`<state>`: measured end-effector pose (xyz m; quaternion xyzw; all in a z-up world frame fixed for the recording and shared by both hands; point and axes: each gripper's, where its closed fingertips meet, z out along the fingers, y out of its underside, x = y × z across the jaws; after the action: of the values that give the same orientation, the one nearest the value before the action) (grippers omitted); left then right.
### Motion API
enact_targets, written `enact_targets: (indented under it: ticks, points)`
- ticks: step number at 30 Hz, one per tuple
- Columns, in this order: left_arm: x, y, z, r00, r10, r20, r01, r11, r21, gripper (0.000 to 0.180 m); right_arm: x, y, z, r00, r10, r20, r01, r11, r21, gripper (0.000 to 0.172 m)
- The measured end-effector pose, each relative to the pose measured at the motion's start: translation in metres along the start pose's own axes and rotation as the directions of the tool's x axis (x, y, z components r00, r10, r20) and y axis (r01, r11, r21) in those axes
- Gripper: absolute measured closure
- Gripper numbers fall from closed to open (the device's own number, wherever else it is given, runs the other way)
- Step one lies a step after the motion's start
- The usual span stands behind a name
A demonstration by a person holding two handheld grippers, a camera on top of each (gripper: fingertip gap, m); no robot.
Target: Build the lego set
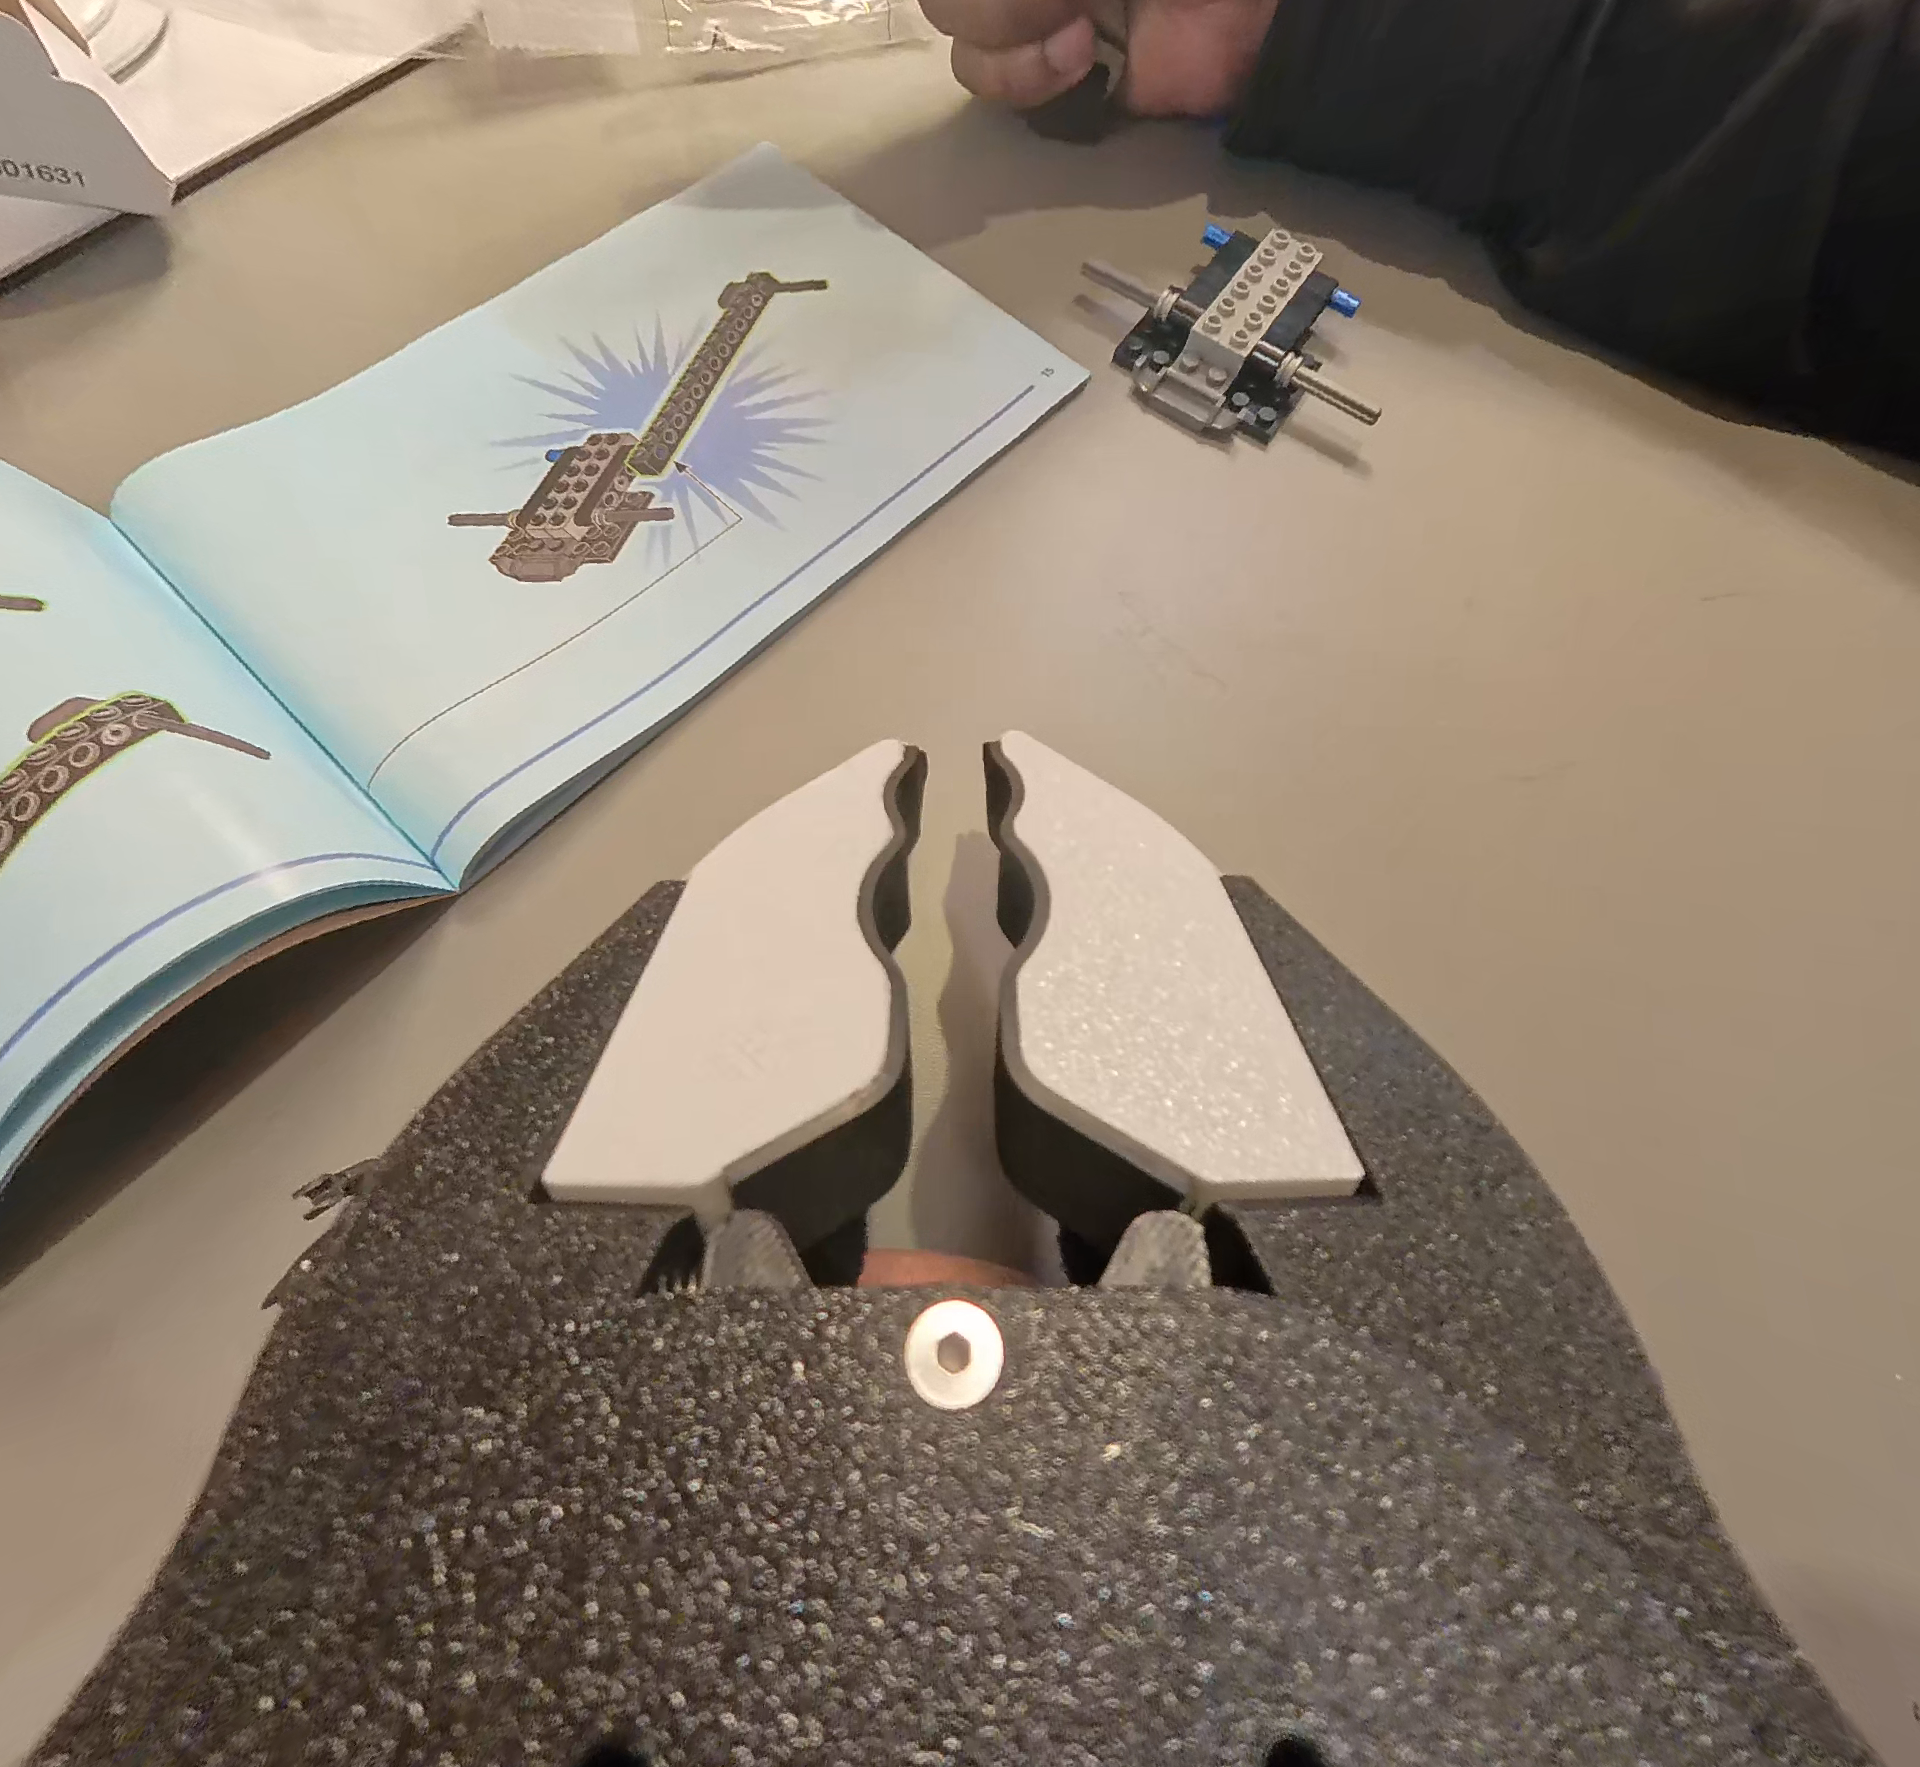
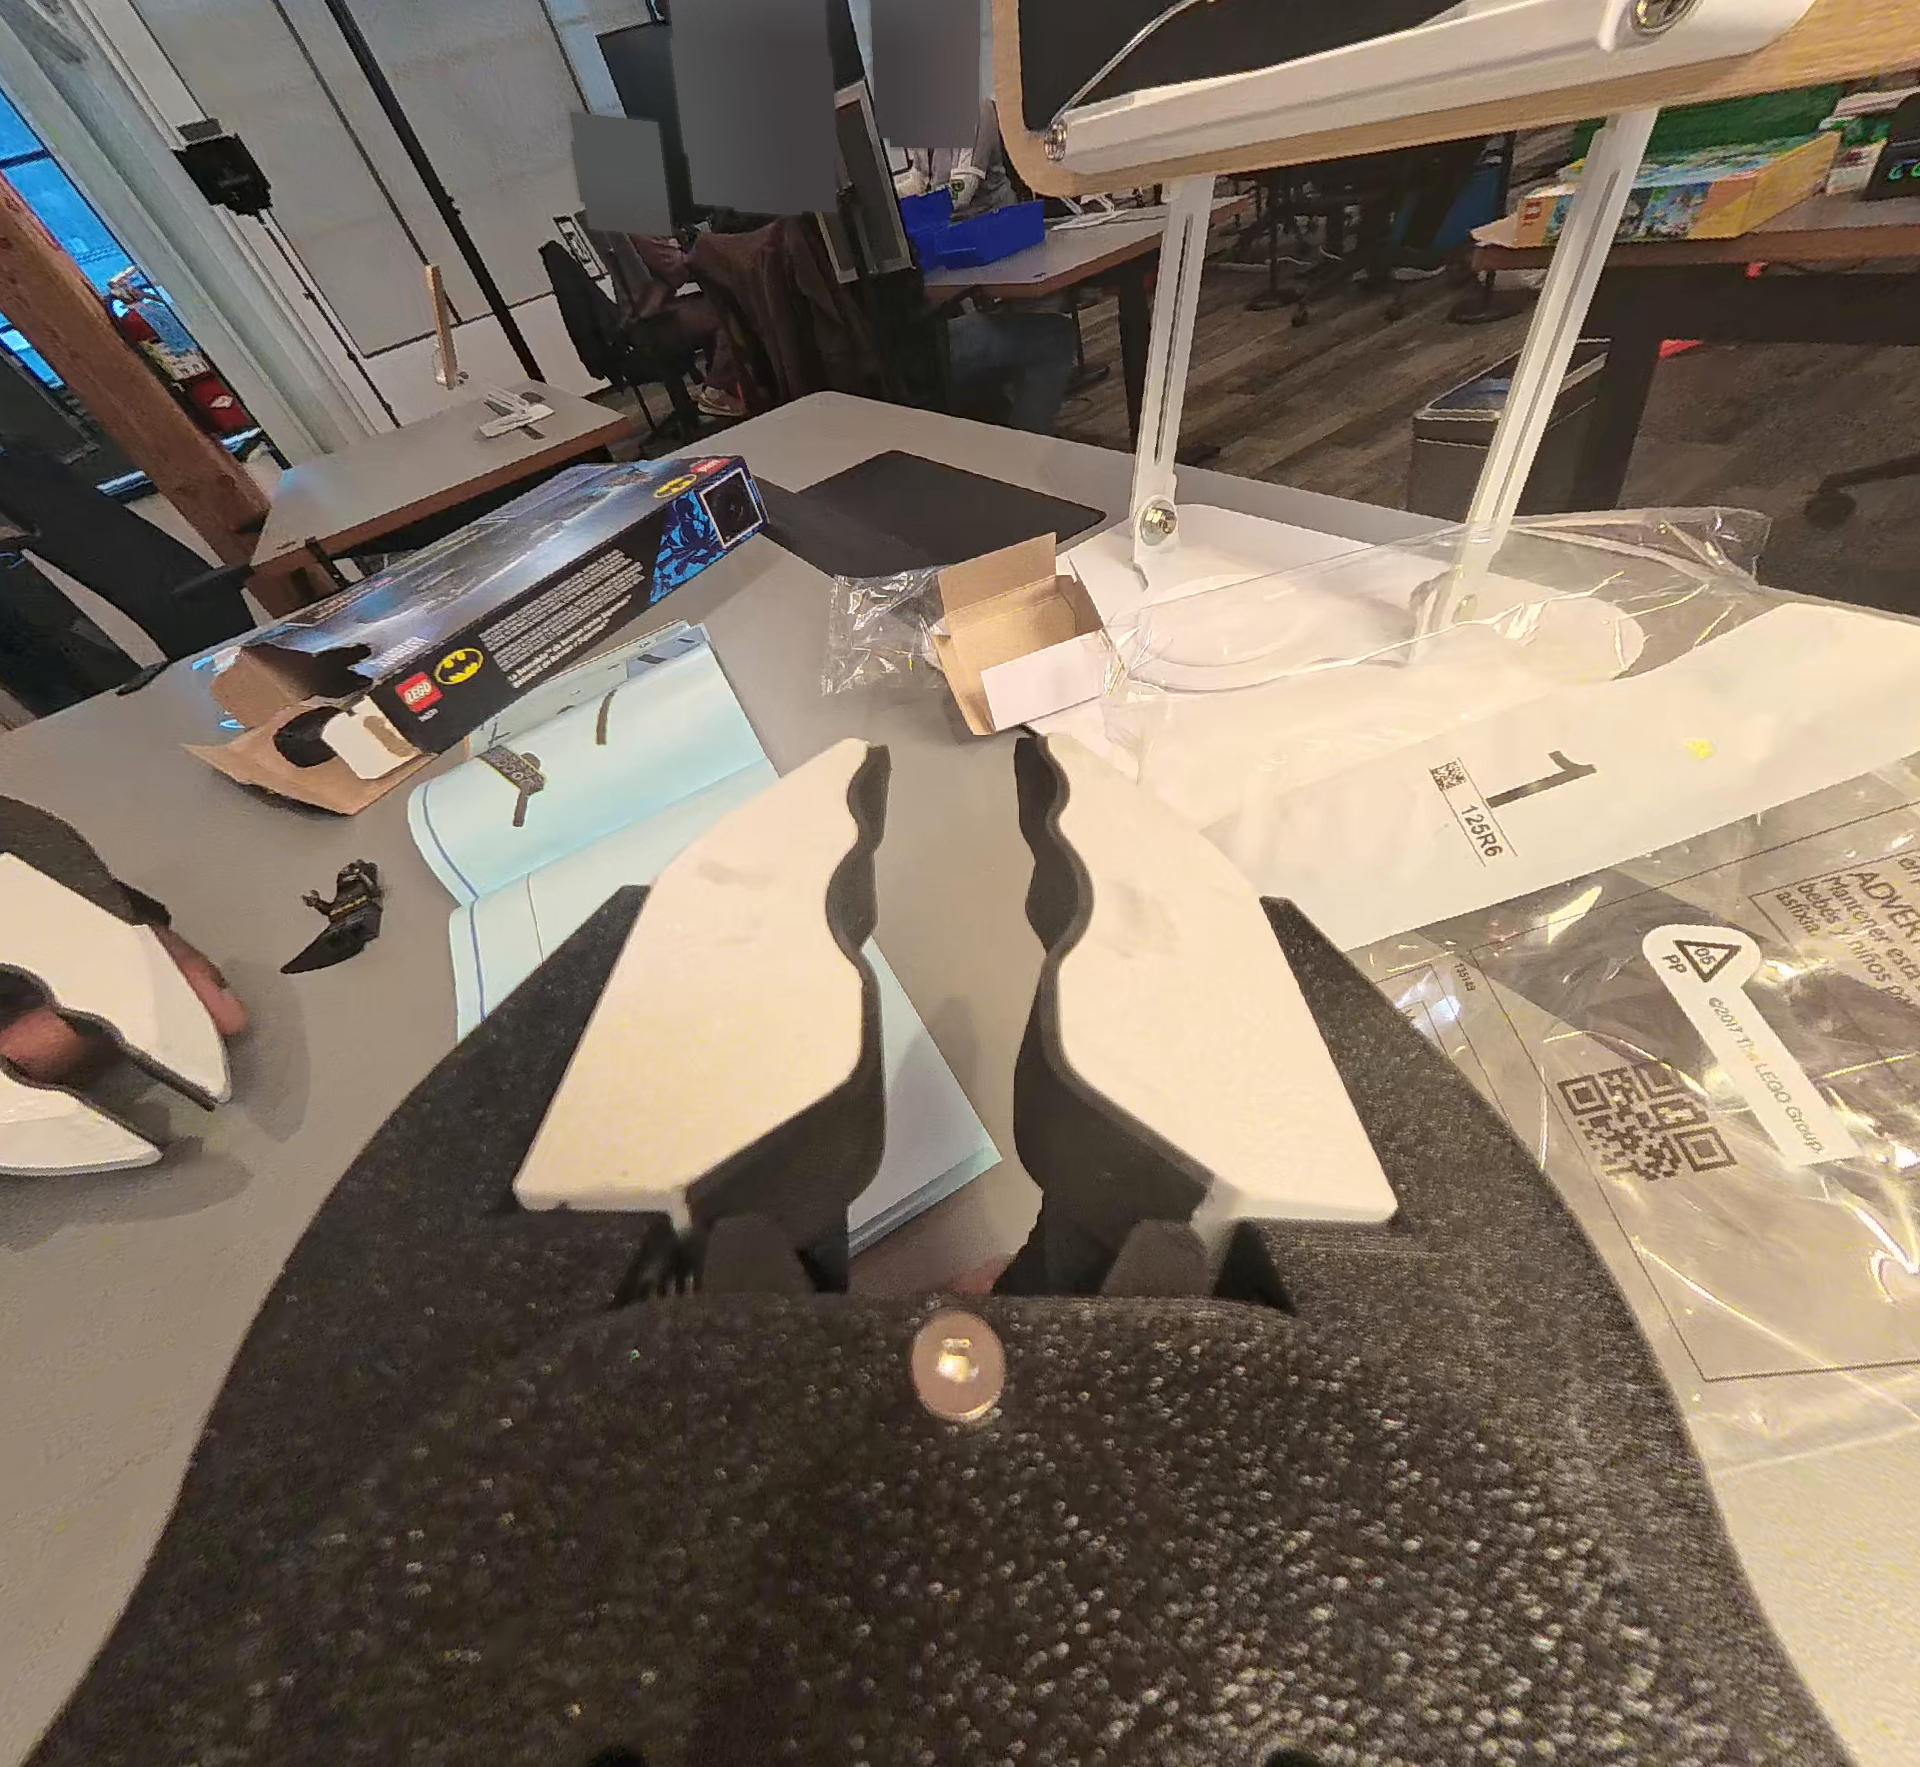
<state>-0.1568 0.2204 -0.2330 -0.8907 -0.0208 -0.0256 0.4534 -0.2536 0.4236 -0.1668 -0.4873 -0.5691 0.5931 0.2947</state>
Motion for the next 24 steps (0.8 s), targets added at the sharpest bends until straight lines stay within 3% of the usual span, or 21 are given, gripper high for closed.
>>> enact_targets:
  ticks: [24]
  points:
    - [-0.0011,-0.0003,-0.0030,1.000,-0.022,-0.016,0.022,1.000,0.013,0.169,0.0007,0.0002,-0.0002,1.000,-0.006,-0.012,0.006,1.000,0.001,0.147]
